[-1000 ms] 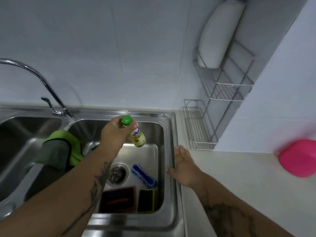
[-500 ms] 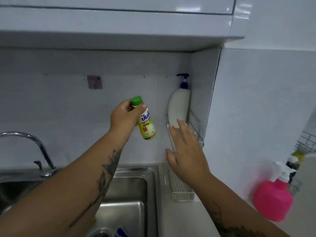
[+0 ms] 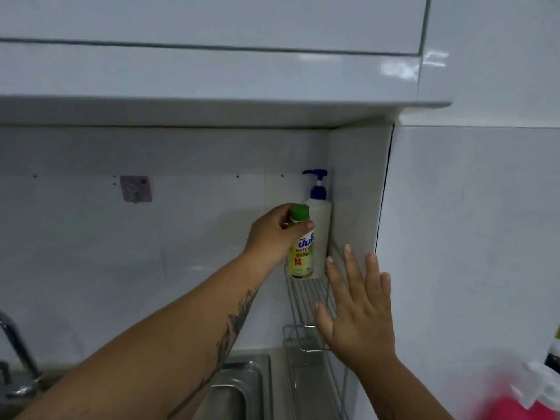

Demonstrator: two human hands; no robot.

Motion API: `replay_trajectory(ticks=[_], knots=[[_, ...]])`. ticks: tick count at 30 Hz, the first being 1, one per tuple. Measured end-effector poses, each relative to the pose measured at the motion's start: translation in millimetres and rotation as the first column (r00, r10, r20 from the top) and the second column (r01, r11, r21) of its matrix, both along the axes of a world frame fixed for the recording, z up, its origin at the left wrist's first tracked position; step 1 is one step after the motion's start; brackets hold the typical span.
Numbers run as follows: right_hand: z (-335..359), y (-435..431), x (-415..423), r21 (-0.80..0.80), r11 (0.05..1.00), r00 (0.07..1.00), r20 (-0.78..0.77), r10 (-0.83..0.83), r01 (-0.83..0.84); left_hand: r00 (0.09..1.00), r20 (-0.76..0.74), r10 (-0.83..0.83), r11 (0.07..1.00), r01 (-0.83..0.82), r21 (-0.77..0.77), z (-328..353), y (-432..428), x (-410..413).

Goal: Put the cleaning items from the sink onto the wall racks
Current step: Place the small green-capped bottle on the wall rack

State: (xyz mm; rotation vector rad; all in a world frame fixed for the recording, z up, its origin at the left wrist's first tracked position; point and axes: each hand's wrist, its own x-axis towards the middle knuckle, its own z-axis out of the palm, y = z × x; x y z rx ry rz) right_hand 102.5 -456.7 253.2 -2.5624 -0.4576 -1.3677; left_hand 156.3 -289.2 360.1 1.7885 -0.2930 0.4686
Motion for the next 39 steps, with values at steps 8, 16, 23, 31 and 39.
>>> replay_trajectory(ticks=[8, 16, 23, 31, 39], knots=[[-5.4, 1.5, 10.7, 0.031, 0.999, 0.992, 0.125, -0.022, 0.018, 0.999, -0.034, 0.017, 0.976, -0.010, 0.216, -23.7, -4.8, 45.4], [-9.7, 0.6, 16.9, 0.034, 0.999, 0.980, 0.197, -0.022, 0.016, 0.999, 0.014, 0.051, 0.940, -0.053, 0.338, -28.8, -3.0, 50.3], [-8.1, 0.6, 12.2, 0.030, 0.999, 0.992, 0.124, -0.025, 0.021, 0.993, -0.038, 0.111, 0.902, -0.085, 0.423, -23.9, 8.7, 45.5], [11.8, 36.3, -36.4, 0.063, 0.998, 0.998, -0.058, 0.028, -0.024, 0.982, -0.075, 0.172, 0.932, -0.138, 0.336, -27.2, 47.1, -1.4], [-32.6, 117.6, -79.7, 0.020, 0.953, 0.945, -0.125, 0.302, -0.301, 0.923, -0.257, 0.286, 0.931, -0.204, 0.302, -125.2, 149.5, -85.2]])
